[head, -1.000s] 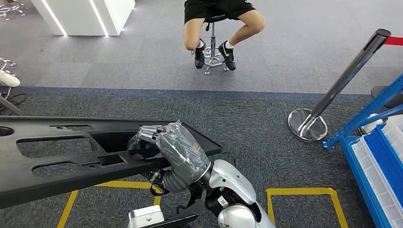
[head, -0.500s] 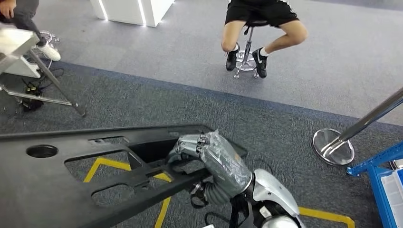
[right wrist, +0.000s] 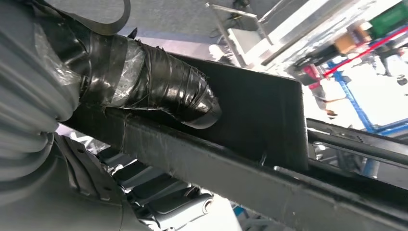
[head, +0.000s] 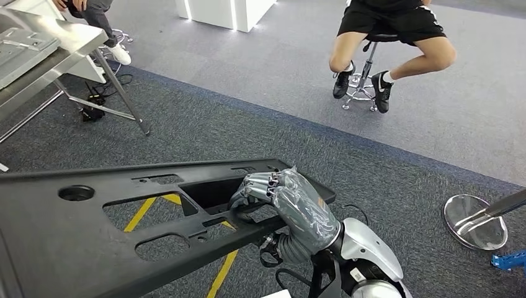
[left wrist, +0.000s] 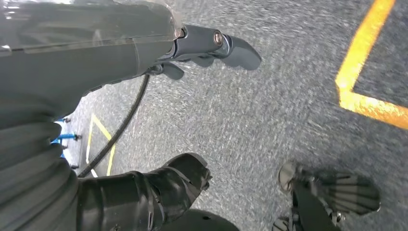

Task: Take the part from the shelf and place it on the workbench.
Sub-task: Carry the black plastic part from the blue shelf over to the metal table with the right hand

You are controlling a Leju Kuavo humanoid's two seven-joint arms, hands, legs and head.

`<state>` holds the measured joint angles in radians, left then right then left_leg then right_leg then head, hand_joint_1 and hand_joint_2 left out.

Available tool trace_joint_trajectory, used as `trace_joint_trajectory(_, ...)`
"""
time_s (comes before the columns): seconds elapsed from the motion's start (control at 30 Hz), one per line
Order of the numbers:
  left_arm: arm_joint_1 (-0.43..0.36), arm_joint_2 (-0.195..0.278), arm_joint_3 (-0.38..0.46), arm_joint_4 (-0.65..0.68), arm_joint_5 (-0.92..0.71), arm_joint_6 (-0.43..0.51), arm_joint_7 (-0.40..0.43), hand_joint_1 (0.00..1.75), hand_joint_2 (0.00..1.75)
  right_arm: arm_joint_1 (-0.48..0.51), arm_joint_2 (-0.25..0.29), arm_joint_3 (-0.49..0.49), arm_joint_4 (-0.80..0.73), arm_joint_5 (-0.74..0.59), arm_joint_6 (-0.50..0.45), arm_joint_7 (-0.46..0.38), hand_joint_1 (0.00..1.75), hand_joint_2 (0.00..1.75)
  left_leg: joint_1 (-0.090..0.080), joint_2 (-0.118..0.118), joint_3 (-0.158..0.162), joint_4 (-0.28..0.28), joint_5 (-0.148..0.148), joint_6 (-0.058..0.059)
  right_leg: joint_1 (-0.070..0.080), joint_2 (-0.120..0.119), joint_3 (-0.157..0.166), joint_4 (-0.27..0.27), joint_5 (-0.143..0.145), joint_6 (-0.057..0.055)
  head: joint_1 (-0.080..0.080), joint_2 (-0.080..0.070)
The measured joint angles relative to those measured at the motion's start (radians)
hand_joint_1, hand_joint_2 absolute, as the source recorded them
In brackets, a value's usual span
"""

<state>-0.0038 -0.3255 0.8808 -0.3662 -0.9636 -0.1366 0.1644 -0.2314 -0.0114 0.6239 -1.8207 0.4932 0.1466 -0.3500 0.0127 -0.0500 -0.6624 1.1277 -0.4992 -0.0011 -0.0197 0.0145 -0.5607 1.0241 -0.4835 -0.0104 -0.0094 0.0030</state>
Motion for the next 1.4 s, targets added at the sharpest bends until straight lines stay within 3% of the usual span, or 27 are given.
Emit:
trace_joint_trajectory(0.07, 0.000, 0.000, -0.002, 0.000, 0.001, -0.002, 0.000, 0.00, 1.75, 0.000, 0.000, 0.000, -0.001, 0.000, 0.000, 0.003, 1.75, 1.75, 0.000, 0.034, -0.058, 0.127, -0.060, -0.005, 0.005, -0.029, -0.002, 0.000, 0.000, -0.005, -0.002, 0.000)
trace_joint_trajectory(0.13, 0.000, 0.000, -0.002, 0.000, 0.001, -0.002, 0.000, 0.00, 1.75, -0.001, -0.001, 0.000, -0.001, 0.000, 0.000, 0.004, 1.75, 1.75, 0.001, 0.043, -0.073, 0.169, -0.063, -0.006, 0.009, -0.059, -0.003, 0.000, -0.002, -0.006, -0.002, 0.000)
trace_joint_trajectory(0.2, 0.000, 0.000, -0.002, 0.000, 0.001, -0.003, -0.002, 0.00, 1.75, -0.004, -0.001, 0.000, -0.001, 0.000, 0.000, 0.005, 1.75, 1.75, -0.002, 0.058, -0.014, 0.067, -0.006, 0.002, 0.011, -0.085, 0.000, 0.000, -0.006, -0.005, -0.002, 0.000)
trace_joint_trajectory(0.23, -0.001, 0.001, -0.002, 0.000, 0.001, -0.003, -0.003, 0.00, 1.75, -0.007, -0.001, 0.000, -0.002, 0.000, 0.000, 0.006, 1.75, 1.75, -0.009, 0.083, 0.026, -0.006, 0.016, 0.011, 0.013, -0.096, 0.003, -0.001, -0.010, -0.003, -0.002, 0.000)
trace_joint_trajectory(0.3, -0.003, 0.002, -0.005, 0.000, 0.001, -0.004, -0.008, 0.00, 1.75, -0.011, -0.001, 0.000, -0.003, -0.001, 0.000, 0.006, 1.75, 1.75, -0.023, 0.122, 0.078, -0.104, 0.022, 0.027, 0.013, -0.115, 0.012, -0.007, -0.020, 0.009, -0.002, 0.000)
trace_joint_trajectory(0.33, -0.003, 0.003, -0.006, -0.001, 0.001, -0.004, -0.009, 0.00, 1.75, -0.012, -0.001, 0.000, -0.004, -0.001, 0.000, 0.007, 1.75, 1.75, -0.028, 0.129, 0.086, -0.124, 0.012, 0.034, 0.011, -0.125, 0.018, -0.006, -0.019, 0.017, -0.002, 0.000)
trace_joint_trajectory(0.4, -0.001, 0.002, -0.008, -0.001, 0.001, -0.004, -0.012, 0.00, 1.75, -0.016, -0.001, 0.000, -0.005, -0.002, -0.001, 0.010, 1.75, 1.75, -0.027, 0.106, 0.104, -0.146, 0.010, 0.045, 0.004, -0.134, 0.031, 0.001, -0.013, 0.033, -0.002, 0.000)
trace_joint_trajectory(0.47, 0.000, 0.001, -0.009, -0.002, 0.001, -0.004, -0.015, 0.00, 1.75, -0.023, -0.002, 0.000, -0.005, -0.002, -0.001, 0.013, 1.75, 1.75, -0.022, 0.081, 0.132, -0.156, 0.014, 0.061, -0.002, -0.092, 0.015, 0.045, -0.027, 0.043, -0.001, 0.000)
trace_joint_trajectory(0.53, -0.001, 0.000, -0.010, -0.003, 0.001, -0.004, -0.016, 0.00, 1.75, -0.024, -0.003, -0.001, -0.005, -0.003, -0.001, 0.014, 1.75, 1.75, -0.018, 0.058, 0.152, -0.157, 0.010, 0.070, -0.006, -0.035, -0.055, 0.150, -0.065, 0.049, 0.000, 0.000)
trace_joint_trajectory(0.6, -0.001, 0.000, -0.010, -0.003, 0.001, -0.004, -0.016, 0.00, 1.75, -0.022, -0.005, -0.001, -0.005, -0.004, -0.001, 0.016, 1.75, 1.75, -0.016, 0.030, 0.169, -0.157, -0.005, 0.069, -0.007, -0.020, -0.140, 0.245, -0.105, 0.056, 0.000, 0.000)
trace_joint_trajectory(0.67, 0.000, 0.000, -0.010, -0.003, 0.001, -0.004, -0.016, 0.00, 1.75, -0.021, -0.007, -0.001, -0.004, -0.004, -0.001, 0.016, 1.75, 1.75, -0.012, -0.003, 0.196, -0.156, -0.026, 0.061, -0.009, -0.017, -0.175, 0.230, -0.110, 0.063, 0.000, 0.000)
trace_joint_trajectory(0.7, 0.001, 0.000, -0.010, -0.003, 0.001, -0.004, -0.016, 0.00, 1.75, -0.021, -0.007, -0.001, -0.004, -0.004, -0.001, 0.016, 1.75, 1.75, -0.008, -0.019, 0.213, -0.156, -0.039, 0.056, -0.012, -0.010, -0.170, 0.179, -0.081, 0.067, 0.000, 0.000)
trace_joint_trajectory(0.73, 0.001, 0.000, -0.010, -0.003, 0.001, -0.004, -0.016, 0.00, 1.75, -0.020, -0.008, -0.001, -0.004, -0.004, -0.001, 0.016, 1.75, 1.75, -0.005, -0.033, 0.228, -0.155, -0.054, 0.050, -0.016, 0.004, -0.161, 0.115, -0.020, 0.071, 0.000, 0.000)
trace_joint_trajectory(0.8, 0.002, 0.000, -0.010, -0.003, 0.001, -0.004, -0.016, 0.00, 1.75, -0.019, -0.010, -0.002, -0.003, -0.004, -0.002, 0.016, 1.75, 1.75, -0.001, -0.058, 0.248, -0.155, -0.081, 0.037, -0.014, 0.028, -0.146, 0.030, 0.082, 0.064, 0.001, 0.000)
trace_joint_trajectory(0.83, 0.003, 0.000, -0.010, -0.003, 0.001, -0.004, -0.016, 0.00, 1.75, -0.020, -0.012, -0.002, -0.003, -0.004, -0.001, 0.016, 1.75, 1.75, 0.001, -0.065, 0.255, -0.157, -0.087, 0.029, -0.011, 0.032, -0.140, 0.012, 0.107, 0.054, 0.002, 0.000)
trace_joint_trajectory(0.87, 0.004, 0.000, -0.010, -0.003, 0.001, -0.005, -0.016, 0.00, 1.75, -0.021, -0.012, -0.002, -0.004, -0.003, -0.001, 0.017, 1.75, 1.75, 0.002, -0.070, 0.258, -0.153, -0.083, 0.022, -0.005, 0.024, -0.132, 0.010, 0.097, 0.040, 0.002, 0.000)
trace_joint_trajectory(0.93, 0.005, 0.000, -0.011, -0.003, 0.001, -0.005, -0.017, 0.00, 1.75, -0.024, -0.011, -0.002, -0.006, -0.003, -0.001, 0.017, 1.75, 1.75, 0.004, -0.048, 0.238, -0.096, -0.050, 0.013, -0.002, 0.009, -0.098, -0.004, 0.076, 0.017, 0.000, 0.000)
trace_joint_trajectory(1.0, 0.004, 0.000, -0.011, -0.003, 0.001, -0.006, -0.018, 0.00, 1.75, -0.025, -0.010, -0.002, -0.008, -0.003, -0.002, 0.016, 1.75, 1.75, 0.003, 0.004, 0.162, 0.032, -0.017, 0.011, 0.002, -0.008, -0.048, -0.018, 0.049, 0.002, -0.003, 0.000)
trace_joint_trajectory(1.03, 0.004, 0.000, -0.011, -0.003, 0.001, -0.006, -0.018, 0.00, 1.75, -0.024, -0.010, -0.002, -0.008, -0.003, -0.002, 0.016, 1.75, 1.75, 0.001, 0.028, 0.111, 0.097, -0.023, 0.012, 0.005, -0.019, -0.020, -0.026, 0.033, -0.001, -0.004, 0.000)
trace_joint_trajectory(1.1, 0.005, 0.000, -0.011, -0.003, 0.001, -0.006, -0.017, 0.00, 1.75, -0.023, -0.010, -0.002, -0.007, -0.003, -0.002, 0.017, 1.75, 1.75, -0.002, 0.041, 0.017, 0.166, -0.102, 0.016, 0.013, -0.039, 0.040, -0.046, -0.002, -0.006, -0.004, 0.000)
trace_joint_trajectory(1.17, 0.007, 0.000, -0.011, -0.003, 0.001, -0.006, -0.017, 0.00, 1.75, -0.023, -0.010, -0.002, -0.007, -0.003, -0.002, 0.017, 1.75, 1.75, -0.007, 0.043, -0.044, 0.143, -0.184, 0.028, 0.024, -0.060, 0.111, -0.067, -0.041, -0.009, -0.005, 0.000)
trace_joint_trajectory(1.2, 0.008, 0.000, -0.011, -0.003, 0.001, -0.007, -0.017, 0.00, 1.75, -0.024, -0.010, -0.002, -0.007, -0.003, -0.001, 0.017, 1.75, 1.75, -0.012, 0.045, -0.062, 0.104, -0.179, 0.040, 0.030, -0.071, 0.148, -0.077, -0.062, -0.011, -0.005, 0.000)
trace_joint_trajectory(1.23, 0.010, 0.000, -0.011, -0.003, 0.001, -0.007, -0.017, 0.00, 1.75, -0.023, -0.010, -0.002, -0.007, -0.003, -0.001, 0.017, 1.75, 1.75, -0.020, 0.055, -0.073, 0.047, -0.121, 0.058, 0.036, -0.083, 0.183, -0.089, -0.083, -0.013, -0.004, 0.000)
trace_joint_trajectory(1.3, 0.016, 0.002, -0.011, -0.003, 0.001, -0.007, -0.017, 0.00, 1.75, -0.022, -0.010, -0.002, -0.006, -0.004, -0.001, 0.016, 1.75, 1.75, -0.046, 0.087, -0.077, -0.067, 0.087, 0.092, 0.047, -0.100, 0.240, -0.106, -0.128, -0.011, 0.001, 0.000)
trace_joint_trajectory(1.33, 0.018, 0.002, -0.011, -0.003, 0.001, -0.007, -0.017, 0.00, 1.75, -0.022, -0.010, -0.002, -0.006, -0.003, -0.001, 0.017, 1.75, 1.75, -0.058, 0.097, -0.072, -0.099, 0.159, 0.099, 0.047, -0.106, 0.264, -0.116, -0.149, -0.009, 0.004, 0.000)
trace_joint_trajectory(1.37, 0.018, 0.002, -0.011, -0.004, 0.001, -0.006, -0.017, 0.00, 1.75, -0.023, -0.009, -0.002, -0.006, -0.003, -0.001, 0.017, 1.75, 1.75, -0.065, 0.095, -0.063, -0.112, 0.187, 0.098, 0.047, -0.110, 0.281, -0.113, -0.156, -0.005, 0.007, 0.000)
trace_joint_trajectory(1.4, 0.016, 0.002, -0.011, -0.005, 0.001, -0.006, -0.017, 0.00, 1.75, -0.026, -0.008, -0.002, -0.008, -0.003, -0.001, 0.017, 1.75, 1.75, -0.066, 0.081, -0.050, -0.109, 0.166, 0.093, 0.043, -0.114, 0.286, -0.093, -0.149, -0.001, 0.007, 0.000)
